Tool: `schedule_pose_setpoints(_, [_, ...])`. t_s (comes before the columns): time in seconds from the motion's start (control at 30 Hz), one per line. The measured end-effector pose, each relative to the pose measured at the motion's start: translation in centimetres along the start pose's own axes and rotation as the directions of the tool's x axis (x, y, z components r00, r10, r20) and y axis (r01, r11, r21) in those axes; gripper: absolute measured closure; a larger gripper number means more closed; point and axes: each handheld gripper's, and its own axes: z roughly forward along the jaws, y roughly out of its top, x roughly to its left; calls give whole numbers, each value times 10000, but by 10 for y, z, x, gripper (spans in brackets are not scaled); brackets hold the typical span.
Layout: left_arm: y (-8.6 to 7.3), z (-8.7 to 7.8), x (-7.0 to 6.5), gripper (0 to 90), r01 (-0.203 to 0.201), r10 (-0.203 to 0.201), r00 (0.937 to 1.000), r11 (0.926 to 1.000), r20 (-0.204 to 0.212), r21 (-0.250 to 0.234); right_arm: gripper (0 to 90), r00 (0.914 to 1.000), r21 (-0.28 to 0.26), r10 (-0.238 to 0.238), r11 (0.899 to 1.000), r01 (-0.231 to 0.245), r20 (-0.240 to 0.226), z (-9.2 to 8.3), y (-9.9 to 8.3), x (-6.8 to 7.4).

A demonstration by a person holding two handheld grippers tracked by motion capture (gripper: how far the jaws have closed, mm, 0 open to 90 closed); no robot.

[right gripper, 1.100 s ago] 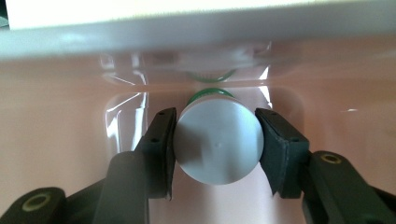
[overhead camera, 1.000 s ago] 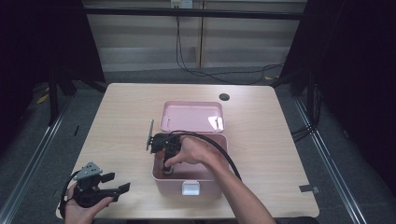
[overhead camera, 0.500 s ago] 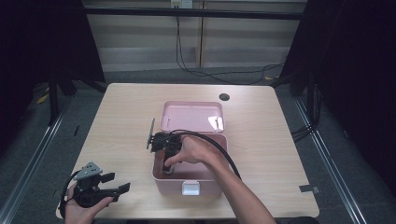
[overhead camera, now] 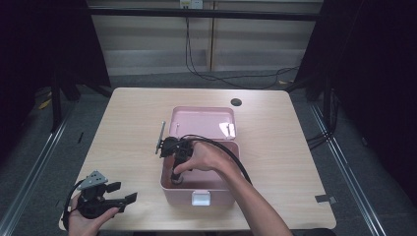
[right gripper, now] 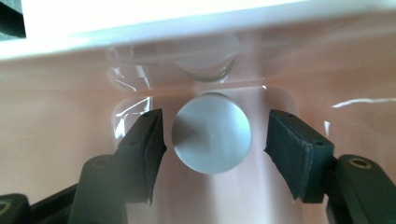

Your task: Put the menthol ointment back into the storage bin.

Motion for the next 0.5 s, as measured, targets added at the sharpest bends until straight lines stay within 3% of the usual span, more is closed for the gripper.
schedule_pose_setpoints(0.5, [0, 1, 0, 226, -2, 2, 10000, 10000, -2, 5, 277, 9997, -534, 201, 9984, -194, 132, -18, -9, 5])
